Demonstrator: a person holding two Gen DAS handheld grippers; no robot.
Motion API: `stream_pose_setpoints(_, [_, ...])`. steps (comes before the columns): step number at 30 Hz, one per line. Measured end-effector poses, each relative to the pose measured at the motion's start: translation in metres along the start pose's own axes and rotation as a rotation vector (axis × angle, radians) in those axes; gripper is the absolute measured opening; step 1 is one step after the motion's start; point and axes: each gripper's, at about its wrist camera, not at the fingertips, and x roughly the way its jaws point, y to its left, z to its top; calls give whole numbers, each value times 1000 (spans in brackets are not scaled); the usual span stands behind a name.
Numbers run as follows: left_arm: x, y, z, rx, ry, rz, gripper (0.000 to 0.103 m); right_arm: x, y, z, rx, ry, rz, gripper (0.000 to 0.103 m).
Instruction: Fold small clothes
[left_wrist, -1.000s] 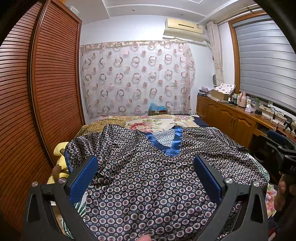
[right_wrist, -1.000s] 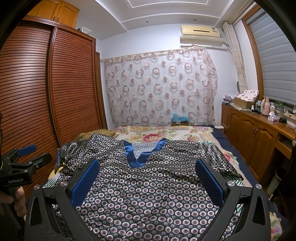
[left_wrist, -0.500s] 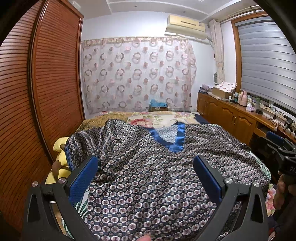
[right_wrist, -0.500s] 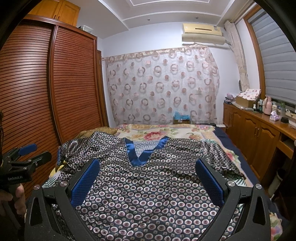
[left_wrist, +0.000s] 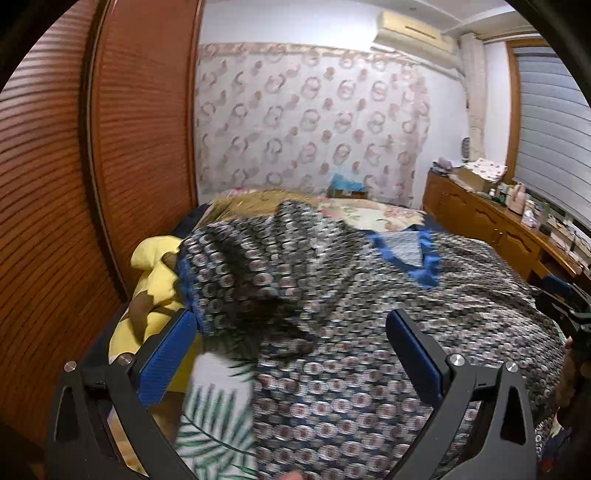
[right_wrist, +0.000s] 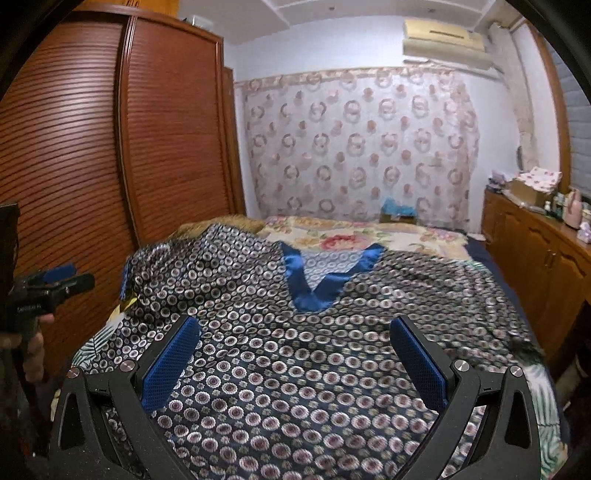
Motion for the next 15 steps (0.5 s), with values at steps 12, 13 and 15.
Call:
stream_pose_setpoints(12, [64, 69, 25, -90, 67, 47, 84, 67, -1, 26, -43, 110, 84, 102])
stream_pose_setpoints(13, [69, 73, 28, -95, 71, 47, 83, 75, 0, 28, -46, 116, 92, 102])
stream_pose_setpoints(15, [81, 83, 36, -108, 74, 45, 76, 88, 0, 33, -52, 130, 113, 102])
